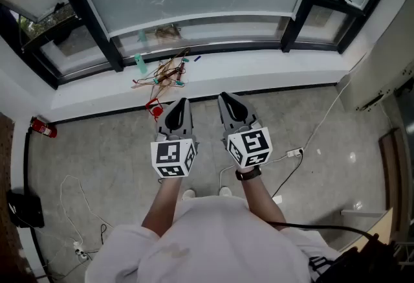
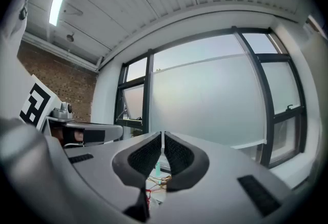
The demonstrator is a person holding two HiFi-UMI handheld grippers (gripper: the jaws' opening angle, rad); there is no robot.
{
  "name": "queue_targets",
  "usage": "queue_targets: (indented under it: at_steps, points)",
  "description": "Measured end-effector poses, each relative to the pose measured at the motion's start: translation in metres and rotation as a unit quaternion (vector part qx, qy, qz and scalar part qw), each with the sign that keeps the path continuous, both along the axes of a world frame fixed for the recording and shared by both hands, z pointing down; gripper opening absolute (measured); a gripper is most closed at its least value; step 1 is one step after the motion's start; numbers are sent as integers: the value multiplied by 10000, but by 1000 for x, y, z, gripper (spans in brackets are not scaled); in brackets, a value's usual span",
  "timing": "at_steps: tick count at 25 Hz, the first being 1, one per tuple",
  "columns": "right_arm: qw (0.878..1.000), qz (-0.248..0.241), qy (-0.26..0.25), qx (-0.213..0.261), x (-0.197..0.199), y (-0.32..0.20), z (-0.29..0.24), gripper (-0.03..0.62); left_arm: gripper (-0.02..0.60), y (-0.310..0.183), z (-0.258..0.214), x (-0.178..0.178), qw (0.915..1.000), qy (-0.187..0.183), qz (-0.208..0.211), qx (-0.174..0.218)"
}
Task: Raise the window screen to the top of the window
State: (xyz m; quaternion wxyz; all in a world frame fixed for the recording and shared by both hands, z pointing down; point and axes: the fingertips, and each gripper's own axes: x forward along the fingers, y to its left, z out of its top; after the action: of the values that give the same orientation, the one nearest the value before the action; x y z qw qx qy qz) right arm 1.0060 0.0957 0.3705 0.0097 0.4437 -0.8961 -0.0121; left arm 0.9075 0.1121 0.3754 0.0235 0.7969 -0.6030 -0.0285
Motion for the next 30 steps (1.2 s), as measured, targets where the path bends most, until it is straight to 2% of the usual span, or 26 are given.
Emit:
queue_targets:
  at_steps: [4, 6, 11, 14, 17, 23, 26, 30]
  points:
    - [9997, -179, -96, -141, -18, -1, 5, 20, 0, 6, 2, -16, 9998, -24, -185, -46]
    - [9986, -472, -160, -153, -39, 2, 6, 20, 0, 13, 4, -32, 9993, -21, -375, -65]
    - [9880, -1526, -238, -95, -121, 18, 5, 20, 0, 41, 3, -92, 9933, -94, -1151, -95]
    - [9750, -2185, -338, -209, -186, 29, 10, 20, 0, 65, 3, -145, 9833, -190, -1804, -114]
    - [9539, -2961, -357, -328, -265, 58, 14, 20, 0, 107, 7, -213, 9646, -204, -2624, -183]
    - [8924, -4496, -220, -322, -411, 164, 21, 20, 0, 215, 20, -340, 9117, -38, -4101, -256]
    - [8589, -5113, -61, -292, -468, 227, 27, 20, 0, 265, 25, -394, 8865, 139, -4620, -215]
    - [8168, -5765, 159, -155, -525, 301, 34, 20, 0, 322, 30, -451, 8601, 199, -5096, -110]
